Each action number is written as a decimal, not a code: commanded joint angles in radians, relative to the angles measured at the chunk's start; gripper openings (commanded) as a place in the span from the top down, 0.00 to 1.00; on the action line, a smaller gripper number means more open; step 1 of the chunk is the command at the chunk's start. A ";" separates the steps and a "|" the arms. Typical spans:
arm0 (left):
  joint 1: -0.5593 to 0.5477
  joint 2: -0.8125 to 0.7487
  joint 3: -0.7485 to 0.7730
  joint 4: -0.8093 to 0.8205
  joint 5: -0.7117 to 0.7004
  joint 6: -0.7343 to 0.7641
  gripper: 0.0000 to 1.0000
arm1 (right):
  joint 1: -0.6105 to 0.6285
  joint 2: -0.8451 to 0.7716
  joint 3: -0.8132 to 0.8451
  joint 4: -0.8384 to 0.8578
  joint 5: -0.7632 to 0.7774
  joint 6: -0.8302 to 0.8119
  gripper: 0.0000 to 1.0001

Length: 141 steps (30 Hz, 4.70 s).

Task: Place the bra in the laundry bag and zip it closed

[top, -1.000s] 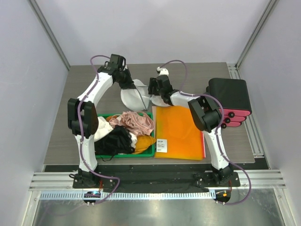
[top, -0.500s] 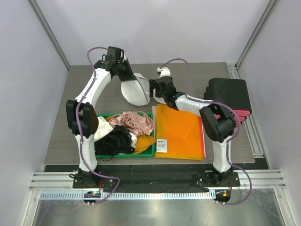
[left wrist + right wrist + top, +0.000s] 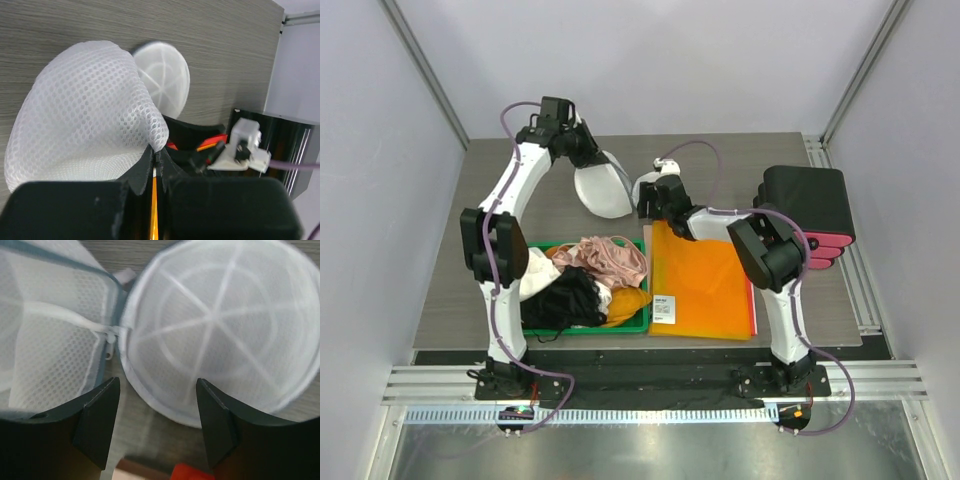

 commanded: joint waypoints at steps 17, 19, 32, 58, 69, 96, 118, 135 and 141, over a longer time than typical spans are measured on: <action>-0.016 0.020 0.124 -0.164 -0.338 0.200 0.56 | -0.064 0.004 0.046 0.182 -0.310 0.094 0.30; -0.062 -0.005 0.092 -0.155 -0.419 0.226 0.48 | -0.067 0.007 0.050 0.170 -0.304 0.090 0.29; -0.180 0.196 0.371 -0.354 -0.880 0.166 0.33 | -0.077 -0.020 0.023 0.169 -0.257 0.085 0.25; -0.231 0.336 0.357 -0.250 -1.118 0.212 0.67 | -0.081 0.018 0.058 0.136 -0.249 0.094 0.24; -0.261 0.063 0.069 -0.069 -1.034 0.280 1.00 | -0.089 0.113 0.176 0.025 -0.231 0.137 0.23; -0.229 -0.315 -0.505 0.353 -0.873 0.244 0.99 | -0.083 0.001 0.098 0.117 -0.363 0.122 0.35; -0.180 -0.564 -0.544 0.112 -0.759 0.113 0.36 | -0.012 -0.224 -0.077 0.015 -0.297 0.110 0.28; -0.266 -1.189 -1.117 -0.172 -0.593 -0.174 0.44 | 0.259 -0.632 -0.233 -0.400 -0.132 0.133 0.25; -0.338 -1.214 -1.174 -0.135 -0.598 -0.239 0.41 | 0.282 -0.705 -0.298 -0.403 -0.160 0.136 0.24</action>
